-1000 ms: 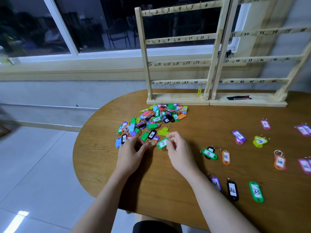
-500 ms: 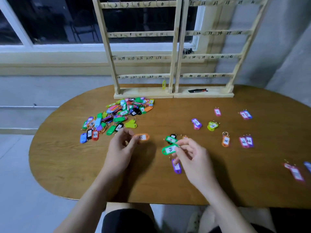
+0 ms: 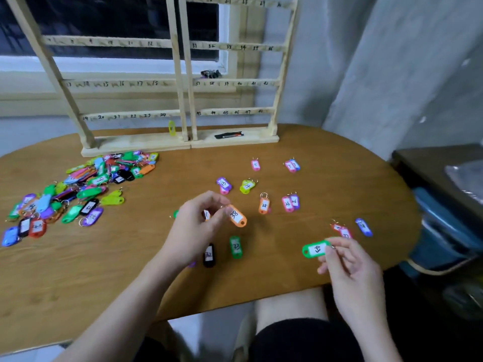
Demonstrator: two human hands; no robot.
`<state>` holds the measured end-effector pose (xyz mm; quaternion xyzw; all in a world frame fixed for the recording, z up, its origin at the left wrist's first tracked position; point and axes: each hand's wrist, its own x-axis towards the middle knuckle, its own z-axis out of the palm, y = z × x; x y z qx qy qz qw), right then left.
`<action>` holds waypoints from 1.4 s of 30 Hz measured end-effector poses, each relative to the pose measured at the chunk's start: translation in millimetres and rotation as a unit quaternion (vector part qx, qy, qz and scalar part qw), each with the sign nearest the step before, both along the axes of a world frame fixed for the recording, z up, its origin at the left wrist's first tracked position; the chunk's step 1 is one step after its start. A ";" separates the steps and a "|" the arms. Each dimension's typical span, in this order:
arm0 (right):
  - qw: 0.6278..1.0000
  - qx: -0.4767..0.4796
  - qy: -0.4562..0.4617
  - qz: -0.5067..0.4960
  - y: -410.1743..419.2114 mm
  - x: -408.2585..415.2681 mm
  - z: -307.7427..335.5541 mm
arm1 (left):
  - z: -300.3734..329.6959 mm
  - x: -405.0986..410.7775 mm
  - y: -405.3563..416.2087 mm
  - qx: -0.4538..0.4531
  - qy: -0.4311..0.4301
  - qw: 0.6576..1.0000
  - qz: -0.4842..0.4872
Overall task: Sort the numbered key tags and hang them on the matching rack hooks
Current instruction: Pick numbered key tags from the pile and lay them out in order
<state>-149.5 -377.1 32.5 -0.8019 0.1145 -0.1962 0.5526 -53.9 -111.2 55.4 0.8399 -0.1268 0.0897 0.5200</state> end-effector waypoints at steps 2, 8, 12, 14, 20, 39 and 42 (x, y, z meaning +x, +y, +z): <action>1.000 -0.009 0.001 -0.020 -15.8 -6.2 -4.1 | -0.1 5.6 -26.1 0.009 0.001 1.000 -0.025; 0.997 -0.014 0.012 -0.069 -58.1 -22.5 -10.7 | -6.6 21.0 -113.8 0.013 0.029 0.994 -0.109; 0.995 0.010 0.014 -0.099 -78.6 -29.4 -15.0 | -15.7 30.0 -164.7 0.022 0.044 0.988 -0.149; 0.993 0.023 0.018 -0.111 -86.0 -32.8 -16.4 | -18.9 32.3 -184.9 0.031 0.047 0.984 -0.170; 0.989 0.046 0.033 -0.138 -97.2 -37.3 -21.1 | -26.0 47.0 -233.2 0.074 0.027 0.977 -0.196; 0.992 0.038 0.022 -0.115 -107.4 -19.5 -15.0 | -34.5 83.7 -267.8 0.270 -0.094 0.946 -0.155; 0.996 0.044 0.011 -0.083 -92.2 -12.5 -12.0 | -25.0 86.5 -237.7 0.262 -0.092 0.952 -0.127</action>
